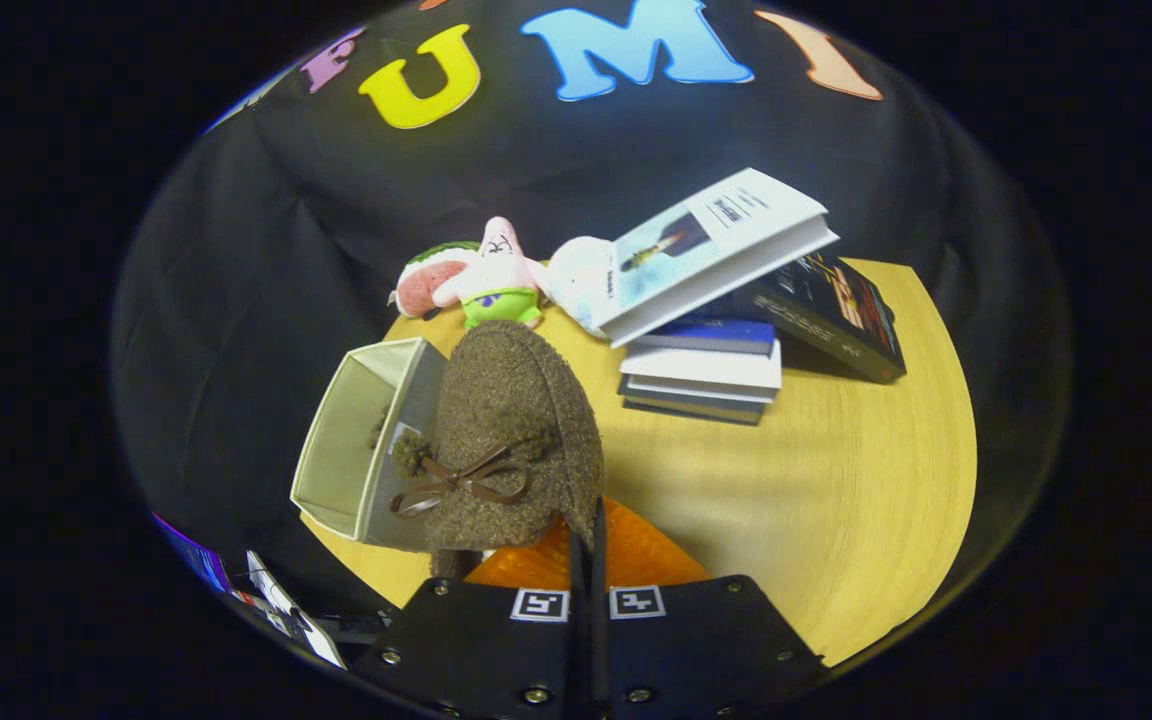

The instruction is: Open the storage box then place both shoes into the box .Put the left shoe in first, then the right shoe, with the right side of both shoes facing outward in a uniform manner.

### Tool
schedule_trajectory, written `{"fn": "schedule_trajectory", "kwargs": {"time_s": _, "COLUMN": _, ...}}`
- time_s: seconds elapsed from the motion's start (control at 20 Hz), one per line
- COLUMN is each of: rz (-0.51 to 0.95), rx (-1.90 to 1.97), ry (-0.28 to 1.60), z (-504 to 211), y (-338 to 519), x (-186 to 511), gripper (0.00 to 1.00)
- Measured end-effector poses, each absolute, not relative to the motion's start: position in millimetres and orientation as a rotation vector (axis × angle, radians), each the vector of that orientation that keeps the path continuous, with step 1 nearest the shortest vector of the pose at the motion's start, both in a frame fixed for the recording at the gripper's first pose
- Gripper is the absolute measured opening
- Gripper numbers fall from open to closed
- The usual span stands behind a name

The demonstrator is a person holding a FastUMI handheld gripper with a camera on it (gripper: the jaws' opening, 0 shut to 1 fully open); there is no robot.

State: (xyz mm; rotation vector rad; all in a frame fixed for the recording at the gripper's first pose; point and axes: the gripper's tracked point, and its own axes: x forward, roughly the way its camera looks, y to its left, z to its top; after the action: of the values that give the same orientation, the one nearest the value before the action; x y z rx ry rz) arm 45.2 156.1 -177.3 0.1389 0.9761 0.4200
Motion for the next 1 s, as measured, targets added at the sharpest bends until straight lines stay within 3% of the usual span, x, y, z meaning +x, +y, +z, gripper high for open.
{"fn": "schedule_trajectory", "kwargs": {"time_s": 0.6, "rz": 0.633, "rx": 0.071, "ry": 0.967, "z": -138.7, "y": 357.0, "x": 67.0, "gripper": 0.01}}
{"fn": "schedule_trajectory", "kwargs": {"time_s": 1.0, "rz": 0.506, "rx": -0.011, "ry": 1.136, "z": -213.3, "y": 410.4, "x": 71.1, "gripper": 0.01}}
